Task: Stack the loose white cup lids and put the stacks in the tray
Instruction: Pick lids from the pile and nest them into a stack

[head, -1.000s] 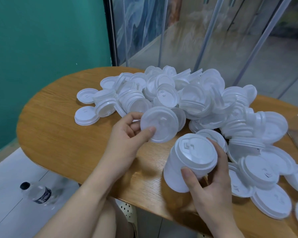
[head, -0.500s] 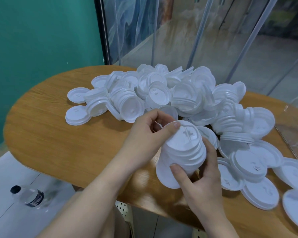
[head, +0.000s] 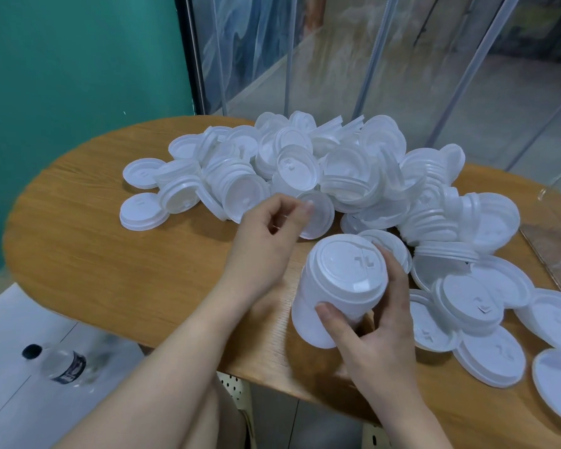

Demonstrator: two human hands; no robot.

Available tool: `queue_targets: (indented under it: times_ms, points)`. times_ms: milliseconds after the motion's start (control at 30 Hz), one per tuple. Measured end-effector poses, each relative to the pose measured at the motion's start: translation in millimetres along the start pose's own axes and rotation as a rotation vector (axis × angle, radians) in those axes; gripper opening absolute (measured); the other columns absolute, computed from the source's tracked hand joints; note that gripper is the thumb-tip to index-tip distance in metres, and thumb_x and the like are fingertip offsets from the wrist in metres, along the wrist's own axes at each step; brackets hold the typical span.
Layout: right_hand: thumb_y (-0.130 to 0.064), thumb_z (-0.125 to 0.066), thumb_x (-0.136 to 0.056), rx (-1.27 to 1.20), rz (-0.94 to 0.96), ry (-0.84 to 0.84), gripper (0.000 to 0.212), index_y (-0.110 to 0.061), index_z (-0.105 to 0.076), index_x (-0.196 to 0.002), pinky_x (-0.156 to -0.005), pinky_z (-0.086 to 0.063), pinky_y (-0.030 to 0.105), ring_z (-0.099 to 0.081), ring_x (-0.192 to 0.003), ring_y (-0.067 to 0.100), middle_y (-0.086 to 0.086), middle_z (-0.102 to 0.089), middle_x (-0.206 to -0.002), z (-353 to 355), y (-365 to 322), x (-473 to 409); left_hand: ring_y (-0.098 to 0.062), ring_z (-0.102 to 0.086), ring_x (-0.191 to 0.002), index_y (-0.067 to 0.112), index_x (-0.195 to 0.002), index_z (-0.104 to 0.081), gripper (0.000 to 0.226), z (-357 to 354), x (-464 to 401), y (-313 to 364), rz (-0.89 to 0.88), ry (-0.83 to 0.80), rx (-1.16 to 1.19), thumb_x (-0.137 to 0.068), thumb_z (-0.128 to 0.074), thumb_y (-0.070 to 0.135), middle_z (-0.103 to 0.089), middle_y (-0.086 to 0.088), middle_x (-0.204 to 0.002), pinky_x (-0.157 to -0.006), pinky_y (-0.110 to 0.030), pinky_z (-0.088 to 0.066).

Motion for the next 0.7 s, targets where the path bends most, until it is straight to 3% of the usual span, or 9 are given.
queue_targets:
  times_ms: [133, 267, 333, 400, 567, 700]
  points:
    - [-0.050, -0.080, -0.063, -0.002, 0.006, 0.014, 0.083, -0.049, -0.043, -0.137, -0.094, -0.043, 0.005, -0.050, -0.128, -0.008, -0.037, -0.054, -0.131, 1, 0, -1, -0.001, -0.056, -0.069, 0.022, -0.107, -0.075, 0.013, 13, -25, -31, 0.053, 0.125, -0.256, -0.095, -0.072, 0.025, -0.073, 0.013, -0.096, -0.070, -0.020, -0.043]
    - [-0.051, -0.080, -0.062, -0.007, -0.001, 0.010, 0.088, -0.044, -0.043, -0.141, -0.093, -0.044, 0.005, -0.050, -0.129, -0.007, -0.035, -0.054, -0.133, 1, 3, -1, 0.003, -0.061, -0.078, 0.023, -0.105, -0.073, 0.025, 11, -43, -53, 0.116, 0.133, -0.356, -0.086, -0.080, 0.039, -0.073, 0.015, -0.096, -0.076, -0.016, -0.049]
    - [-0.053, -0.080, -0.061, 0.007, -0.005, 0.011, 0.091, -0.042, -0.042, -0.143, -0.094, -0.047, 0.009, -0.050, -0.130, -0.005, -0.033, -0.054, -0.136, 1, 4, 0, -0.005, -0.067, -0.090, 0.024, -0.102, -0.075, 0.037, 5, -48, -59, 0.124, 0.164, -0.416, -0.078, -0.082, 0.052, -0.073, 0.015, -0.093, -0.086, -0.028, -0.056]
    - [-0.054, -0.080, -0.061, 0.018, -0.005, 0.012, 0.093, -0.042, -0.041, -0.145, -0.095, -0.049, 0.016, -0.050, -0.132, -0.004, -0.033, -0.053, -0.137, 1, 4, -1, -0.006, -0.067, -0.092, 0.025, -0.098, -0.076, 0.043, 0, -51, -59, 0.121, 0.182, -0.477, -0.074, -0.082, 0.059, -0.072, 0.015, -0.090, -0.085, -0.033, -0.057]
    - [-0.052, -0.079, -0.060, -0.003, -0.016, 0.005, 0.094, -0.037, -0.042, -0.145, -0.090, -0.043, 0.003, -0.051, -0.124, -0.012, -0.038, -0.054, -0.131, 0, 2, -1, -0.011, -0.069, -0.091, 0.025, -0.087, -0.077, 0.009, -4, -52, -58, 0.135, 0.156, -0.471, -0.082, -0.079, 0.032, -0.074, 0.014, -0.086, -0.085, -0.039, -0.057]
    - [-0.053, -0.080, -0.060, 0.006, -0.008, 0.011, 0.094, -0.039, -0.042, -0.145, -0.092, -0.048, 0.011, -0.050, -0.127, -0.010, -0.036, -0.053, -0.135, 0, 2, -1, 0.000, -0.066, -0.079, 0.025, -0.084, -0.075, 0.004, 7, -44, -54, 0.118, 0.163, -0.416, -0.087, -0.076, 0.025, -0.073, 0.015, -0.082, -0.074, -0.026, -0.051]
Point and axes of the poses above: each hand's wrist, its own x-axis away from the middle knuckle, its own z-axis out of the back of the hand, y = z × x, the point moved 3 cm from there along -x, towards the middle knuckle
